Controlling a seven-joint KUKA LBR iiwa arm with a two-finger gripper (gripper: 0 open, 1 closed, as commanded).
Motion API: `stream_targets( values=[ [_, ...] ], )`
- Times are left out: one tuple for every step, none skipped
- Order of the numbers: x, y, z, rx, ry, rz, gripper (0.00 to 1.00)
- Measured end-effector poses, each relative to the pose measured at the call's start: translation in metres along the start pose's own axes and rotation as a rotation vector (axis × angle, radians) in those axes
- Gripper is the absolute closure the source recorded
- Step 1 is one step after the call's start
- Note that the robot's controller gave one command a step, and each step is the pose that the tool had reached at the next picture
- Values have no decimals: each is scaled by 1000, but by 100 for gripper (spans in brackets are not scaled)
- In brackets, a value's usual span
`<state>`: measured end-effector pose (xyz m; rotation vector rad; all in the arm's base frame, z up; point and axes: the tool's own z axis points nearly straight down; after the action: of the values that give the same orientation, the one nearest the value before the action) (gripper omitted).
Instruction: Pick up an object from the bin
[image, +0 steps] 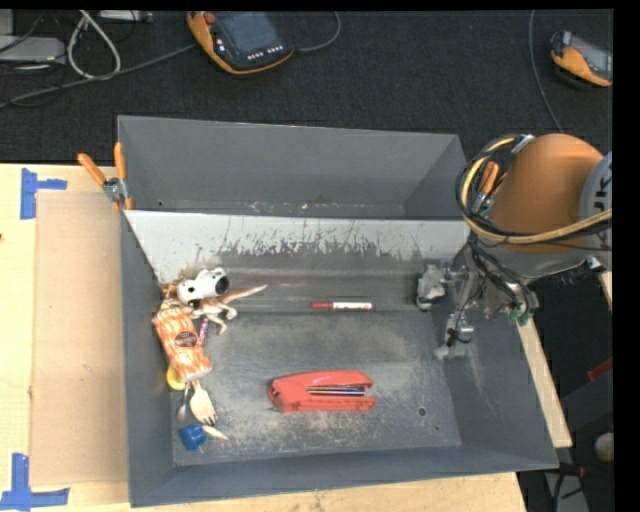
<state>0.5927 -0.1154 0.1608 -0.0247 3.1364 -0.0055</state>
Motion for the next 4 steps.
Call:
stream_targets(
  values=[
    [12, 52, -5, -2, 2, -182, 0],
    [45, 63, 1, -7, 11, -133, 0],
    [52, 120, 53, -4, 0, -237, 0],
    [53, 138, 85, -6, 6, -170, 0]
  ],
)
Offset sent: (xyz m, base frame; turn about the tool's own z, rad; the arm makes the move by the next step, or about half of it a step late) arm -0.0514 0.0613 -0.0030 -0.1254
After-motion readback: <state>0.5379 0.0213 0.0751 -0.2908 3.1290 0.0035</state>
